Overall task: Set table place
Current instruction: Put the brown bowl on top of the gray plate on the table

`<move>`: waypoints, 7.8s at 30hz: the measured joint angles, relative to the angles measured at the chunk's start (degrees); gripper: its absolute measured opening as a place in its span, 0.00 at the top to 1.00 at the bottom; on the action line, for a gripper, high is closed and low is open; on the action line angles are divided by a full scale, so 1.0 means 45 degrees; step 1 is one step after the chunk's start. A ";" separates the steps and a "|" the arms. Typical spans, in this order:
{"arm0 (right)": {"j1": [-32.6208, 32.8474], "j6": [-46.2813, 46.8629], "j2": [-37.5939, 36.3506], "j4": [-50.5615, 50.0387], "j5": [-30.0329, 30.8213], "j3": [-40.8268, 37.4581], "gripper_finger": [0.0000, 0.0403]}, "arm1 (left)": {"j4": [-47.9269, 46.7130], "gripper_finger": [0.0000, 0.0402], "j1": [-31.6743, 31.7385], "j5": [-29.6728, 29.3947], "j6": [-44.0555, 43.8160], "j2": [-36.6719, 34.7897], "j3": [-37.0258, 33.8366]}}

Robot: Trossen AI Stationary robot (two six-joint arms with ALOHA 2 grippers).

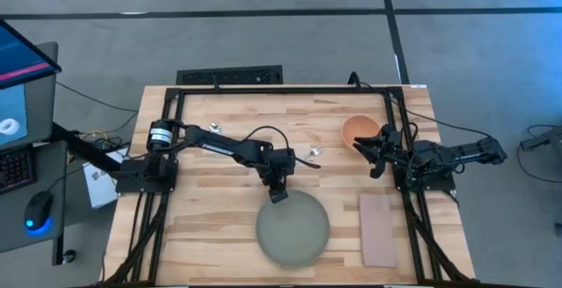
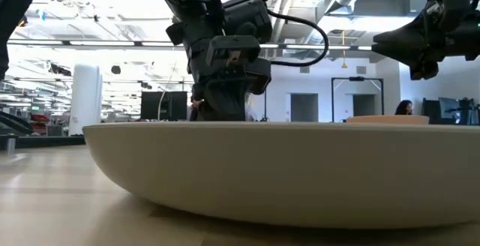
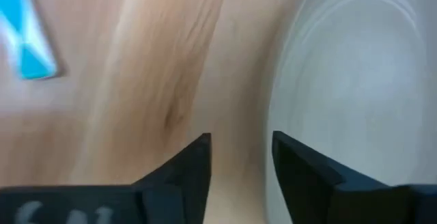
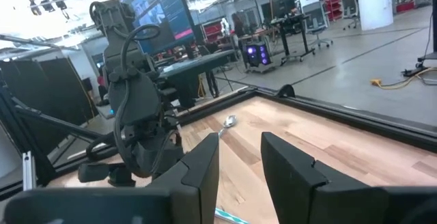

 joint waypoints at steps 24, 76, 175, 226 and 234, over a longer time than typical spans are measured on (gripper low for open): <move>-0.0030 0.1863 0.0552 -0.2236 -0.0162 0.3340 0.67 | -0.0606 0.58 0.0277 -0.4576 0.3945 -0.6390 -0.0087; -0.4782 1.1110 0.8623 -1.8782 0.0970 1.2251 0.39 | 0.6397 0.58 0.1122 -0.6593 0.3053 -1.3062 -0.7995; -0.5528 0.5885 1.3036 -1.3143 -0.6159 1.1847 0.94 | 0.4990 0.58 0.1122 -0.6733 0.2981 -1.3062 -0.7980; 0.2345 0.9889 2.3902 -0.9855 -0.4911 1.6946 0.93 | 0.2616 0.58 0.1117 -0.7025 0.3164 -1.3057 -0.7980; 0.2406 0.9773 2.3902 -0.9899 -0.5038 1.6932 0.82 | 0.2583 0.58 0.1117 -0.7020 0.3150 -1.3057 -0.7980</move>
